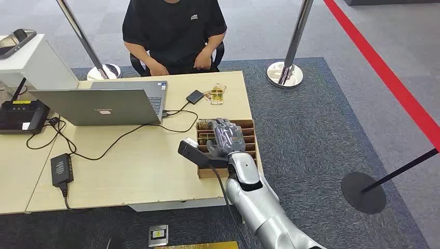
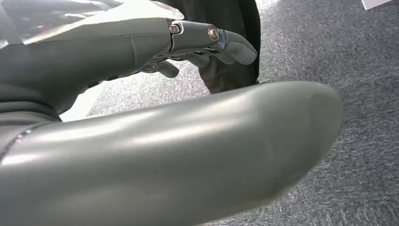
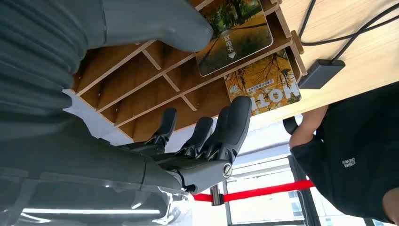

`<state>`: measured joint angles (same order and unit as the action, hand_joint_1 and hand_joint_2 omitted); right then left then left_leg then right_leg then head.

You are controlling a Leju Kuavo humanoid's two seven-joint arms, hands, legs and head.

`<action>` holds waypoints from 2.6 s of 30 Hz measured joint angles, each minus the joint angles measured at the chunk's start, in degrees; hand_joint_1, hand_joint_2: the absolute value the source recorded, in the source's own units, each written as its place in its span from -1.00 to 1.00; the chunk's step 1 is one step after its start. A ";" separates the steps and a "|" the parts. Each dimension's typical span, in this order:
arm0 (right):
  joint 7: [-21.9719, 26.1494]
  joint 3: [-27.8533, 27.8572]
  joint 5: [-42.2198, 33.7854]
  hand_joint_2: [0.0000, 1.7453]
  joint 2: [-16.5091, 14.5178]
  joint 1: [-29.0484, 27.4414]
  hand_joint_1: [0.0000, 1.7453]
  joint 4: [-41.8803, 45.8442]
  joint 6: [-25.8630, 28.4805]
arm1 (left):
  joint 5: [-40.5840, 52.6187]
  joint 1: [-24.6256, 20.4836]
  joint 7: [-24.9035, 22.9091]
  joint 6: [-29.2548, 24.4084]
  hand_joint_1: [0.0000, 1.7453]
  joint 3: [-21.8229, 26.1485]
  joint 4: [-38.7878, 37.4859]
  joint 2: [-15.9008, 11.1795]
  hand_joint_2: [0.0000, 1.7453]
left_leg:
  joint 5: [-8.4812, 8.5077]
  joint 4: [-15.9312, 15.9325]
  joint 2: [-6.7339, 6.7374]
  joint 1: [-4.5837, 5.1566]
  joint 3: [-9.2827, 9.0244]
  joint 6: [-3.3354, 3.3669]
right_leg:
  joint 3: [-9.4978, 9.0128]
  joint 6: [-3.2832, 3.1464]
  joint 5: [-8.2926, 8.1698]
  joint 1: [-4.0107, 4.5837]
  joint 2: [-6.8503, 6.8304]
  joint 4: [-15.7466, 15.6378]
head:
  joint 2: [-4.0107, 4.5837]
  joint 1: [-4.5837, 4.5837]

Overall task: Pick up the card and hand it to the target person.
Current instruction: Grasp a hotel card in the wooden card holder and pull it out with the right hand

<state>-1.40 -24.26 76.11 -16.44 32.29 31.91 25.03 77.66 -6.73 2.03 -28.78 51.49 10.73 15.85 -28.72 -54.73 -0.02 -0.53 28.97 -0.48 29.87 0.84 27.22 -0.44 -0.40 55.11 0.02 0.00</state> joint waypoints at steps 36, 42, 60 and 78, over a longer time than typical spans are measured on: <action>0.00 0.01 0.00 1.00 -0.02 0.02 0.00 -0.01 0.01 | -0.02 0.00 0.00 0.01 -1.00 0.00 0.00 0.00 -1.00 | 0.00 0.00 0.00 0.00 0.00 0.00 | 0.00 0.00 0.00 0.00 0.00 0.00 | 0.00 0.00; 0.01 0.09 -0.01 1.00 -0.08 0.14 0.19 -0.10 0.20 | -0.03 0.01 -0.02 0.00 -1.00 0.00 0.00 0.00 -1.00 | 0.00 0.00 0.00 0.00 0.00 0.00 | 0.00 0.00 0.00 0.00 0.00 0.00 | 0.00 0.01; 0.17 0.15 -0.63 1.00 -0.37 0.36 0.46 -0.90 0.95 | -0.18 0.12 -0.02 0.00 -1.00 0.00 0.00 0.00 -1.00 | 0.01 0.00 0.00 0.00 -0.02 -0.01 | -0.01 0.00 0.00 0.00 0.00 0.00 | 0.00 0.02; 2.44 0.41 -2.70 1.00 -0.19 0.12 0.59 0.39 1.40 | -0.75 0.28 0.50 -0.12 -1.00 0.02 0.00 -0.02 -1.00 | 0.01 0.00 0.00 0.00 -0.02 -0.01 | -0.01 0.00 -0.01 0.00 0.00 0.00 | 0.00 0.01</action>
<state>1.04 -23.85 73.41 -16.63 32.41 32.30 26.43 76.91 -6.45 2.54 -28.90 51.52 10.73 15.83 -28.71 -54.73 -0.02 -0.53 28.94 -0.49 29.86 0.83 27.22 -0.44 -0.40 55.11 0.02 0.01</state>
